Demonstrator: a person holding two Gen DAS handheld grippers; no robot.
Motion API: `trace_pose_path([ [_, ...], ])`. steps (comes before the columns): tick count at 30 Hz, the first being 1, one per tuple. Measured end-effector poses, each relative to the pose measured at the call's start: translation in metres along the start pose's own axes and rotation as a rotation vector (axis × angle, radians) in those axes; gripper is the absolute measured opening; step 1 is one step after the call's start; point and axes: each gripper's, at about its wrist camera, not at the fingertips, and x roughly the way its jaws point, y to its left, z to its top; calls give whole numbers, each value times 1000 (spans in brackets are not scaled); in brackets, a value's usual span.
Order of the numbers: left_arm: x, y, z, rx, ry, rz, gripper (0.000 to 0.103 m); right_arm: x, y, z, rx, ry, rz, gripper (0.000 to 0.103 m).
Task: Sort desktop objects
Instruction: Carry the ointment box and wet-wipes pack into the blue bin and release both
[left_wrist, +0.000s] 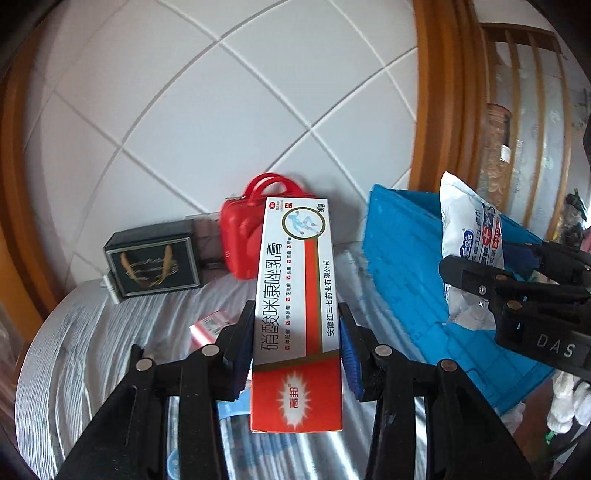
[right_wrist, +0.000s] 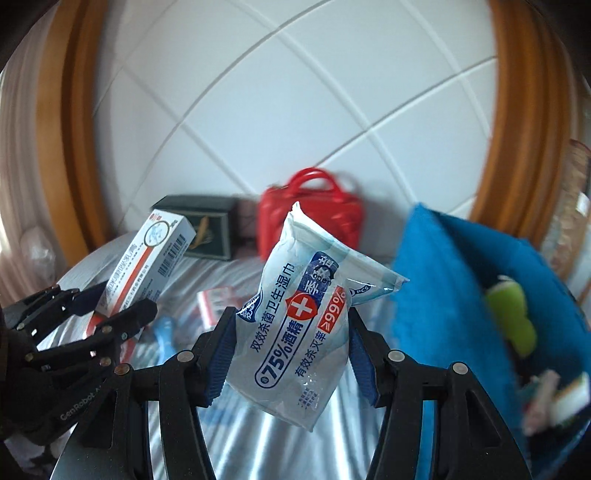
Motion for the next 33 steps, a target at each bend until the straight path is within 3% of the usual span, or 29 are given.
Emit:
trace_pose_path([
  [10,7,-186,37,140,-60,-200,41,-66,-167,-28,109,-49,-209,56],
  [18,23,-302,38,237,-11,-292,41,-81,-255,-66,187,5,-289,57],
  [23,43,-334,38,270,33,-290,41,-77,-276,-79,197,34,-291,57],
  [33,59,-346,39,259,72,-251,41,-55,-300,-76,162,55,-274,58],
])
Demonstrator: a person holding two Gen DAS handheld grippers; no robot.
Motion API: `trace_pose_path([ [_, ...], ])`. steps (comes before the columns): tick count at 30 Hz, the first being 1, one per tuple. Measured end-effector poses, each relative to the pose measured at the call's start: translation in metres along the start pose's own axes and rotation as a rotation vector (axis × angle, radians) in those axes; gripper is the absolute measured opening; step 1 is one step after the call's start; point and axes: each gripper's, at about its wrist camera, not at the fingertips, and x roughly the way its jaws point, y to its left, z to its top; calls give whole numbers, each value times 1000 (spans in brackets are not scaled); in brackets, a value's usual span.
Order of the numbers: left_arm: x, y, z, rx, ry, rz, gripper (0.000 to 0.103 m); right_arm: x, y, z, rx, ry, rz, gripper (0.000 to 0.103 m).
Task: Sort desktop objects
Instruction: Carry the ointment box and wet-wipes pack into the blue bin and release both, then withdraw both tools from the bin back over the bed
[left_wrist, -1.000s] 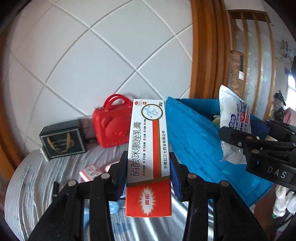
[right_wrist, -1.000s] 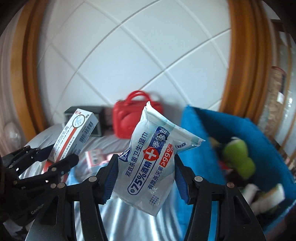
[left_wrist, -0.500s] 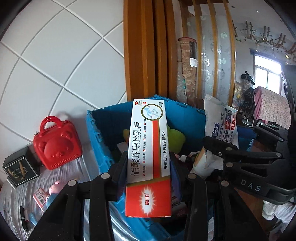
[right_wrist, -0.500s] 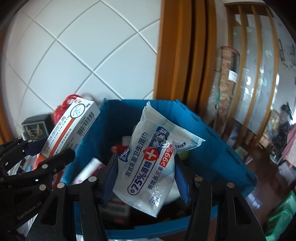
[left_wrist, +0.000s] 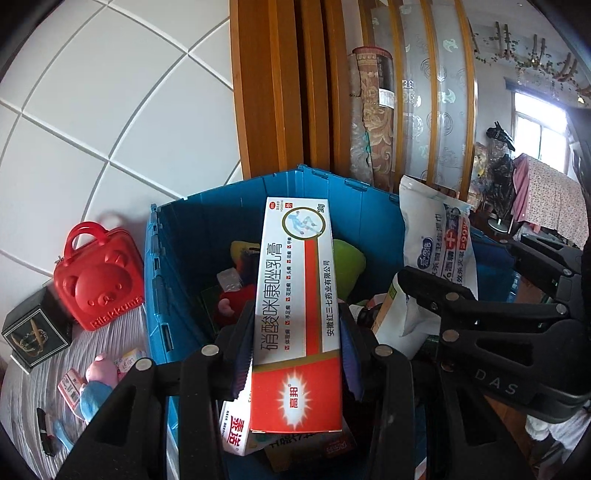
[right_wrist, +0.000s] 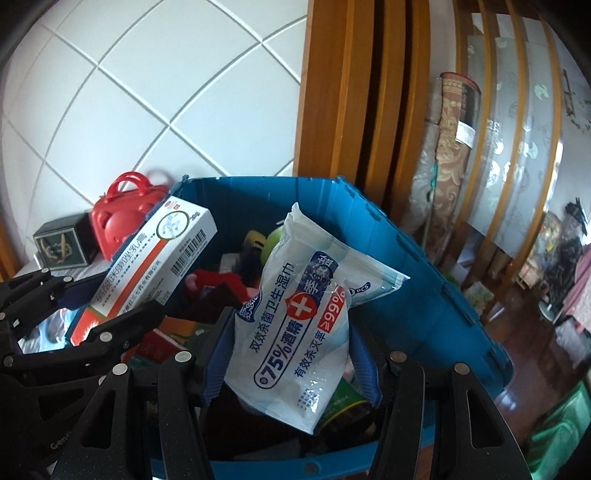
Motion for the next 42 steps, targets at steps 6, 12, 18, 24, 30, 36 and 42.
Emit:
trace_pose_path([
  [6,2,3,0,-23,15,26,58,7,-5,1,-14,0,-6,61],
  [12,-4,7,0,-37,-3,33,66,1,-15,0,11,-17,-16,79],
  [18,-15,12,-2,-55,-23,28,68,-14,-22,0,39,-47,-37,99],
  [24,-28,22,-9,-77,-40,44,75,-27,-24,1,64,-79,-15,103],
  [30,-51,49,-26,-130,-64,99,75,-40,-2,0,37,-124,51,103],
  [36,-82,97,-51,-191,-75,186,75,-54,47,6,-10,-167,165,103],
  [42,-109,170,-89,-263,-74,271,75,-62,109,8,-80,-166,247,103],
])
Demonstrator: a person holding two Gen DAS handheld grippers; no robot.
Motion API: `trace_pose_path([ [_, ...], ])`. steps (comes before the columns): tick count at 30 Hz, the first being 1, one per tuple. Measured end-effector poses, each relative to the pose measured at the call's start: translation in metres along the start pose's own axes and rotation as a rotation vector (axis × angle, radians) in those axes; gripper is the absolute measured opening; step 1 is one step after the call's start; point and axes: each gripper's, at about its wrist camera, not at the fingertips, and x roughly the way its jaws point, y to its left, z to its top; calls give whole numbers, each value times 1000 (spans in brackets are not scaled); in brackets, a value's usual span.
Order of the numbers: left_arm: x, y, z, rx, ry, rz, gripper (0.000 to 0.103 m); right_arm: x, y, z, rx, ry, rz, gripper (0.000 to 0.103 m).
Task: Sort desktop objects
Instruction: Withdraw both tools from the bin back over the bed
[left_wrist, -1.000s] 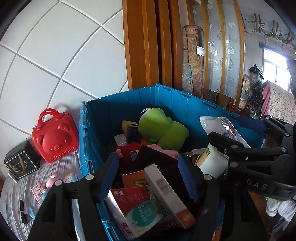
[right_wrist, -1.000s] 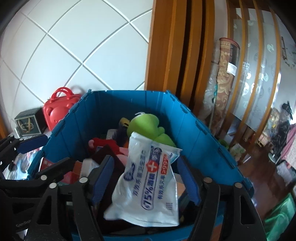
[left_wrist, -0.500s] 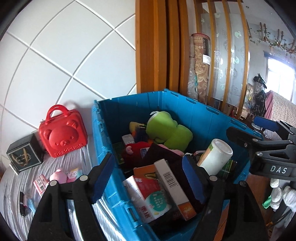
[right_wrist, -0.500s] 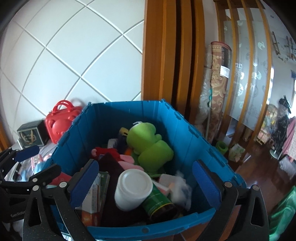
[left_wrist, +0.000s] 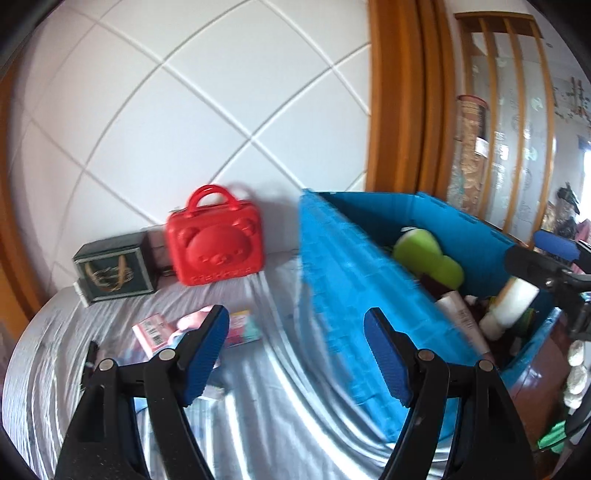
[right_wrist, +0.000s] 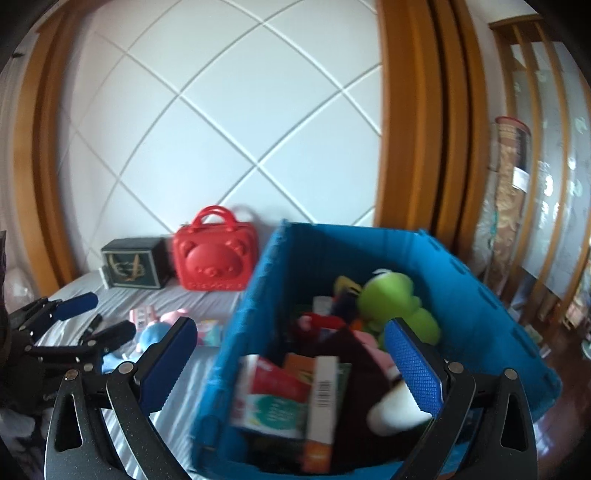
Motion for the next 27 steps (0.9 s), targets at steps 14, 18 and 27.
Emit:
trace_pose_path([
  [14,31,278,-97,-167,248,288,75,122,153,-21,19,228,86,103],
  [18,46,353,-132,-229,309,359,75,168,183,-53,43,358,83,103],
  [27,122,452,-161,-281,384,366,75,228,214,-95,84,533,37,103],
])
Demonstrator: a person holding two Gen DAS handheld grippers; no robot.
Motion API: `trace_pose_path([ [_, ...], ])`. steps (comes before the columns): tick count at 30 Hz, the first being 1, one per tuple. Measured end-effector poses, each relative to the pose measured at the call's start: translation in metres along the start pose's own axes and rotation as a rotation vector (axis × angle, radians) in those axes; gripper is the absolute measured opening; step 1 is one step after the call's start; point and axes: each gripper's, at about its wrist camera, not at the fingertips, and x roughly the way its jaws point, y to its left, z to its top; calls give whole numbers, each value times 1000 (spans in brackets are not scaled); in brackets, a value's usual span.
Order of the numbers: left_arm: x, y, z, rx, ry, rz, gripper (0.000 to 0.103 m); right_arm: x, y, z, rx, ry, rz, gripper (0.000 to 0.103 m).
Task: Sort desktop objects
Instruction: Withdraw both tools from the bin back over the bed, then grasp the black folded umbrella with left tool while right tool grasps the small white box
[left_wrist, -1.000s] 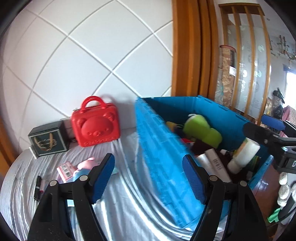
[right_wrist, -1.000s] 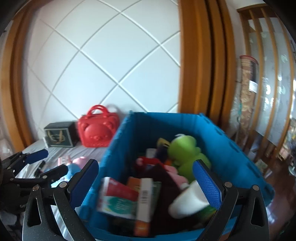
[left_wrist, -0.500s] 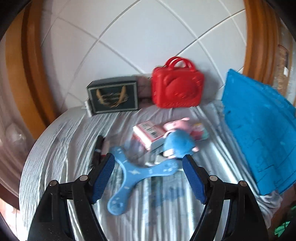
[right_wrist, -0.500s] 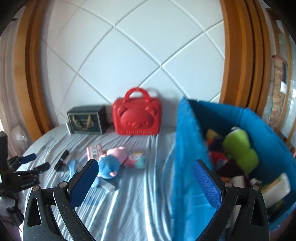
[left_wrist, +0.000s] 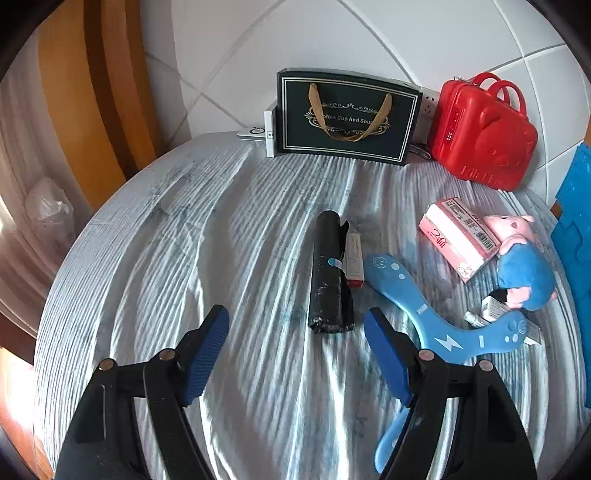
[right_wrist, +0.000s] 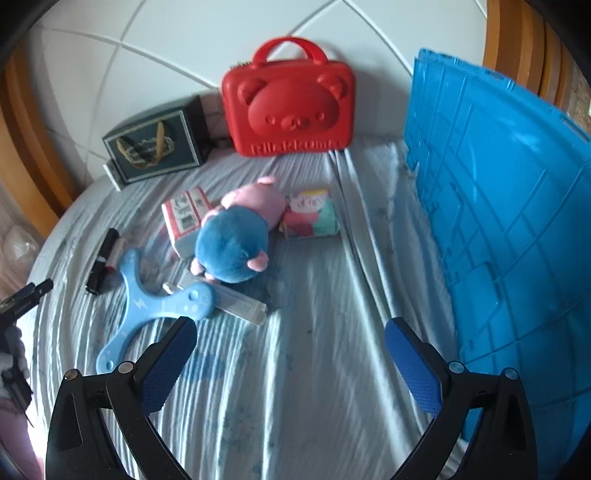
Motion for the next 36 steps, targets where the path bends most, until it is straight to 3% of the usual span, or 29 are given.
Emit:
trace_pose_path([
  [4,46,-7,14,25,47,-39,75,19,1,4,12,38,-24,103],
  [13,120,-21,34,39,131,-59,53,60,42,31,-62,81,25,103],
  [14,125,-19,36,36,135,-58,45,64,49,35,-78,81,37,103],
  [16,128,-14,37,21,114,-78,32,77,75,44,-129,80,74,103],
  [17,130,-12,38,17,115,-70,30,84,89,48,-155,86,94,103],
  [24,113,28,19,-51,88,-6,30,145,208,60,-319,161,255,103],
  [27,111,42,16,-87,78,-18,30,176,260,67,-340,209,328,103],
  [28,113,43,16,-94,79,-16,30,186,275,69,-345,219,341,99],
  [30,121,47,16,-106,83,-10,30,201,299,70,-362,238,351,76],
  [31,125,49,14,-118,90,-14,30,209,312,71,-370,251,350,61],
  [32,128,51,13,-133,92,-20,30,217,321,71,-376,264,350,55],
  [36,126,54,11,-151,74,-33,30,238,347,72,-379,292,361,55],
])
